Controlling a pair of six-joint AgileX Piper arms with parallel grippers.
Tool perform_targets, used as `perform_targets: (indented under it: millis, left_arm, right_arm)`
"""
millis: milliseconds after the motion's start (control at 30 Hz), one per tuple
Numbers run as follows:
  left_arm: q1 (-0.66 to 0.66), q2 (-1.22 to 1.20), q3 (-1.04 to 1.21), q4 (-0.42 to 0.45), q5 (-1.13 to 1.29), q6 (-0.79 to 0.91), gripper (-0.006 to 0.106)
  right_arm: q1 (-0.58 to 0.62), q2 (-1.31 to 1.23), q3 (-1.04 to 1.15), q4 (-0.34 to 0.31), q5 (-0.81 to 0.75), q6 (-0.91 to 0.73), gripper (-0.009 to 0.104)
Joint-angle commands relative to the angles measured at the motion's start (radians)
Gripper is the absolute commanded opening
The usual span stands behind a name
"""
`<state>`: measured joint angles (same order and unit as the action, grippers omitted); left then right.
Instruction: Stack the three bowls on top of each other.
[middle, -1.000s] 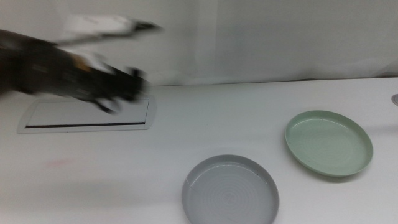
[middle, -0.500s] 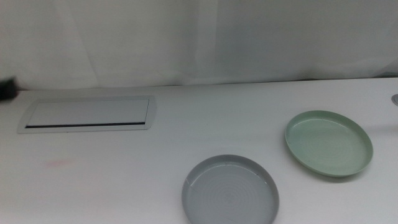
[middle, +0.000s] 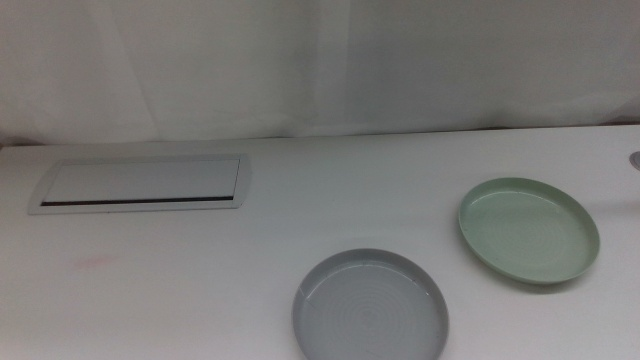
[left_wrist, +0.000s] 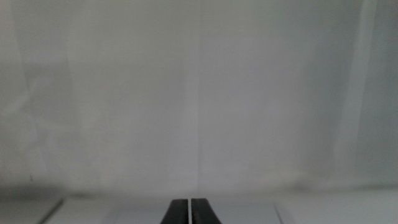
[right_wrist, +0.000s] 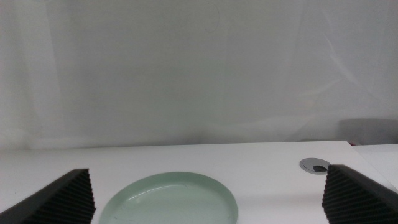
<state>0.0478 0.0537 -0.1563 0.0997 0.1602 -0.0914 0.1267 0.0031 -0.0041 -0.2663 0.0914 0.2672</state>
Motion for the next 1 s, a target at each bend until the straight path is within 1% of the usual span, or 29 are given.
perform_targets:
  millis: [0,67,133,200,267,533,600,700,767,833,967]
  left_arm:
    - [-0.006,-0.064,0.084,-0.011,-0.018,-0.014,-0.002]
    - [-0.006,-0.087,0.148,-0.011,-0.03,-0.038,-0.002]
    - [-0.006,-0.085,0.195,-0.011,-0.068,-0.079,-0.002]
    - [-0.006,-0.085,0.188,-0.011,0.004,-0.097,-0.002]
    - [-0.006,-0.085,0.192,-0.011,0.007,-0.097,-0.002]
    - [-0.006,-0.085,0.192,-0.011,0.007,-0.097,-0.002]
    - [-0.006,-0.085,0.192,-0.011,0.007,-0.097,-0.002]
    - [-0.006,-0.085,0.192,-0.011,0.007,-0.097,-0.002]
    - [-0.006,-0.085,0.192,-0.011,0.007,-0.097,-0.002]
    - [-0.006,-0.085,0.192,-0.011,0.007,-0.097,-0.002]
    - [-0.006,-0.085,0.192,-0.011,0.007,-0.097,-0.002]
  right_arm:
    - [0.002,-0.036,0.041,-0.011,-0.01,-0.005,0.103]
    - [0.002,-0.036,0.041,-0.011,-0.01,-0.005,0.103]
    - [0.002,-0.036,0.041,0.009,-0.01,-0.005,0.103]
    - [0.002,-0.036,0.041,0.022,-0.01,-0.005,0.103]
    - [0.002,-0.036,0.037,0.044,-0.012,-0.005,0.103]
    - [0.002,-0.011,-0.072,0.048,0.005,-0.005,0.103]
    - [0.002,0.015,-0.141,0.035,0.075,-0.01,0.103]
    - [0.002,0.076,-0.267,-0.013,0.257,-0.016,0.103]
    - [0.002,0.133,-0.358,-0.024,0.354,-0.033,0.103]
    - [0.002,0.192,-0.434,-0.024,0.406,-0.051,0.103]
    - [0.002,0.362,-0.593,-0.01,0.445,-0.055,0.103]
